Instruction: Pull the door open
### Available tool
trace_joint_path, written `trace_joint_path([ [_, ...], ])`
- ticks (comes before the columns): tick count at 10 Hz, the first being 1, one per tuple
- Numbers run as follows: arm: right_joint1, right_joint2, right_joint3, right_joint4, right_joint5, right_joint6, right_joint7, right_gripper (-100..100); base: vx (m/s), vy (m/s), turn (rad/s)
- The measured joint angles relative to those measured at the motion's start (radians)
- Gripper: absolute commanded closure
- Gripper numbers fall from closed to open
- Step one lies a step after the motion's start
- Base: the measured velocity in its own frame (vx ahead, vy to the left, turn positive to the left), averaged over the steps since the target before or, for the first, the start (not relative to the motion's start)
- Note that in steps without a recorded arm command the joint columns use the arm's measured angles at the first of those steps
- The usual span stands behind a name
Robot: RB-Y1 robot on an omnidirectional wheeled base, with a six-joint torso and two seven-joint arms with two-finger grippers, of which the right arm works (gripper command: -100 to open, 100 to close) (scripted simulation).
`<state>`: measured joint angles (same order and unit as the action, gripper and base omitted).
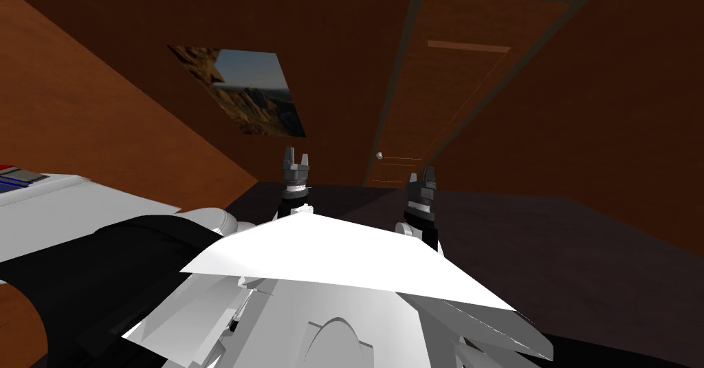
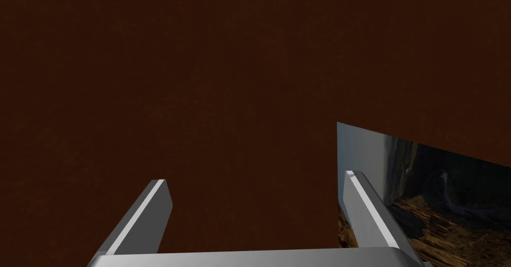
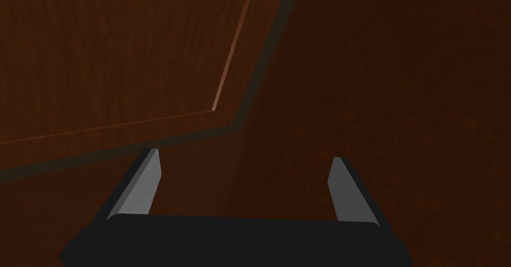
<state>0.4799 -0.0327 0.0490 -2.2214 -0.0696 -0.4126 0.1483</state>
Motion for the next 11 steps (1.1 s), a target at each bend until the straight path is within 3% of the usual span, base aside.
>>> trace_joint_path([
  [6,-0.046,-0.014,-0.015,0.126,0.043,-0.032,0.100,-100,0.090,-0.009,0.003],
  [11,-0.105,-0.032,-0.040,0.274,0.083,-0.071,0.198,-100,0.097,-0.007,0.004],
])
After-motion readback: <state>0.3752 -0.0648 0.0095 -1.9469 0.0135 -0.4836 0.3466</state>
